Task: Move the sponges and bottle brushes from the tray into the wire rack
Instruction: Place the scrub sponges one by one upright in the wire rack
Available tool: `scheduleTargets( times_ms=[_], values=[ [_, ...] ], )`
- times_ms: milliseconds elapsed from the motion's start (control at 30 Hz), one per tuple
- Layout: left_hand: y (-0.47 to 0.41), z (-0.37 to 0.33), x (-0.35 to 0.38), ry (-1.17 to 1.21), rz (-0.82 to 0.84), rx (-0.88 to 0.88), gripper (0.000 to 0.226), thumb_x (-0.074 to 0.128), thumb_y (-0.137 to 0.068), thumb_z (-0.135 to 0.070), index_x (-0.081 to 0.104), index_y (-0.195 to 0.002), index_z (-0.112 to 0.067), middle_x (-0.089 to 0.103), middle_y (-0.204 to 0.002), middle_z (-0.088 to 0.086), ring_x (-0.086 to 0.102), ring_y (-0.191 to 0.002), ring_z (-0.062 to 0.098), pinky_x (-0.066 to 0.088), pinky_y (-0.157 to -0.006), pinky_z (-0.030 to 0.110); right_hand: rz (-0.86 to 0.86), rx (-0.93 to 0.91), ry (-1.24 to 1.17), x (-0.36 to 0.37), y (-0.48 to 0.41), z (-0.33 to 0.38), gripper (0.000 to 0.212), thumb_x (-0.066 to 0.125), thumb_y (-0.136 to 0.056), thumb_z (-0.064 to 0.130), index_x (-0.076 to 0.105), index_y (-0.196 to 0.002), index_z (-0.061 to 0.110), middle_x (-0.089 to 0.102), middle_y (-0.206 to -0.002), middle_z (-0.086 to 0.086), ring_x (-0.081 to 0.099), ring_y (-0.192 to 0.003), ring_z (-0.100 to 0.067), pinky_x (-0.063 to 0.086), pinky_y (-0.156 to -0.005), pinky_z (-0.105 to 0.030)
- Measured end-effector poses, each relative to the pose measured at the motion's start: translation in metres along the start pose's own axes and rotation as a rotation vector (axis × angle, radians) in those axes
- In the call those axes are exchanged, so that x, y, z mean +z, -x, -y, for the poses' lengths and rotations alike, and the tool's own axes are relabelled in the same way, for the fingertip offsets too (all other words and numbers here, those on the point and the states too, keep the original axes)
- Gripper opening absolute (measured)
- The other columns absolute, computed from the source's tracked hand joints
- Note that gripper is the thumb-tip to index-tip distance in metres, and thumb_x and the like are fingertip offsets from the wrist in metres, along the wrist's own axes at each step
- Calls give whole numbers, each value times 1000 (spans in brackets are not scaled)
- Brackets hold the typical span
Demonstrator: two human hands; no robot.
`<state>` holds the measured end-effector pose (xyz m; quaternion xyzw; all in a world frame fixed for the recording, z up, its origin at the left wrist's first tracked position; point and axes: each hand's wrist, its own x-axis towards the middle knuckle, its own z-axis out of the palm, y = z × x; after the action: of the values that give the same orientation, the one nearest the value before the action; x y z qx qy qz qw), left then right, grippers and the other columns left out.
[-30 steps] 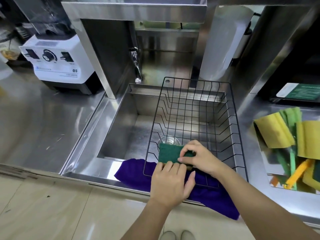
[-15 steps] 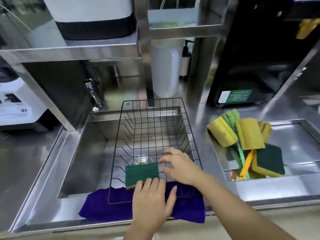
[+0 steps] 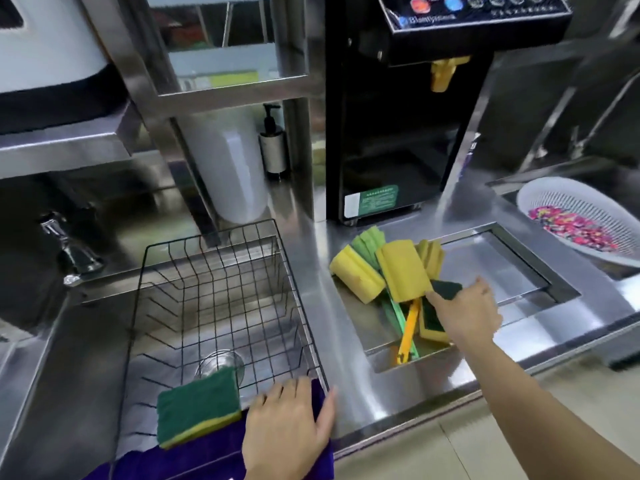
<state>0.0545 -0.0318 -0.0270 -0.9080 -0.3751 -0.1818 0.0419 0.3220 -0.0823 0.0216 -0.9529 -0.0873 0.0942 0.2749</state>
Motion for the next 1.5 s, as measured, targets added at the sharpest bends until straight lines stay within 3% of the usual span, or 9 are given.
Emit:
scheduleTargets(
  times_ms=[200,433,700,867,1000,1133,1233,1400,1500],
  values=[
    [2,0,1,-16,-9,22,44,43,-86,-47,61,-64,-13,57,-57,2,56,-49,23,44,-46,31,275,70,85,9,-12,-19,81,68,-68,60,42,-118,2,57,-122,-19,50,-119,-37,31,-99,-42],
    [3,-3,2,-31,-28,3,43,41,-86,-43,59,-60,-13,54,-53,2,54,-48,24,43,-46,31,38,16,-202,3,-17,-15,61,82,-62,32,55,-101,-6,58,-110,-27,57,-100,-45,53,-82,-51],
    [4,-2,-2,-28,1,-35,46,40,-86,-49,61,-64,-15,56,-53,0,55,-48,21,44,-48,30,-191,-294,-613,-38,9,39,60,72,-78,15,40,-127,2,36,-127,-18,42,-118,-31,36,-97,-32],
    [17,19,-6,-14,-43,-88,48,40,-89,-50,59,-62,-15,57,-55,0,55,-51,22,44,-52,32,119,-540,-750,-25,47,90,54,64,-83,28,37,-130,22,50,-120,1,51,-111,-16,44,-102,-42],
    [35,50,-11,-78,-112,-113,47,41,-90,-48,60,-63,-14,57,-56,1,55,-52,23,41,-54,31,309,-603,-662,5,86,126,58,62,-85,31,39,-138,23,51,-136,-4,49,-124,-21,42,-105,-41],
    [46,69,-13,-109,-167,-163,45,45,-89,-47,58,-61,-14,55,-55,1,52,-51,22,40,-53,31,433,-525,-716,42,121,153,43,72,-78,27,42,-106,17,58,-109,-7,57,-103,-21,50,-92,-40],
    [49,72,-10,-115,-206,-183,45,45,-90,-46,58,-61,-15,55,-56,1,51,-52,22,39,-54,32,518,-607,-632,67,141,165,30,72,-79,24,49,-96,16,56,-86,9,54,-82,-10,47,-73,-18],
    [51,73,-4,-92,-277,-161,49,36,-97,-44,56,-63,-15,52,-57,1,49,-54,23,40,-56,32,755,-696,-344,109,158,170,27,70,-79,23,68,-105,17,64,-113,-10,59,-105,-25,50,-91,-39],
    [51,73,-3,-84,-276,-152,45,42,-94,-45,56,-64,-15,53,-58,1,49,-55,22,40,-57,31,924,-720,-244,125,165,168,24,66,-84,17,67,-108,13,63,-111,-6,58,-104,-23,49,-87,-35]
  ],
)
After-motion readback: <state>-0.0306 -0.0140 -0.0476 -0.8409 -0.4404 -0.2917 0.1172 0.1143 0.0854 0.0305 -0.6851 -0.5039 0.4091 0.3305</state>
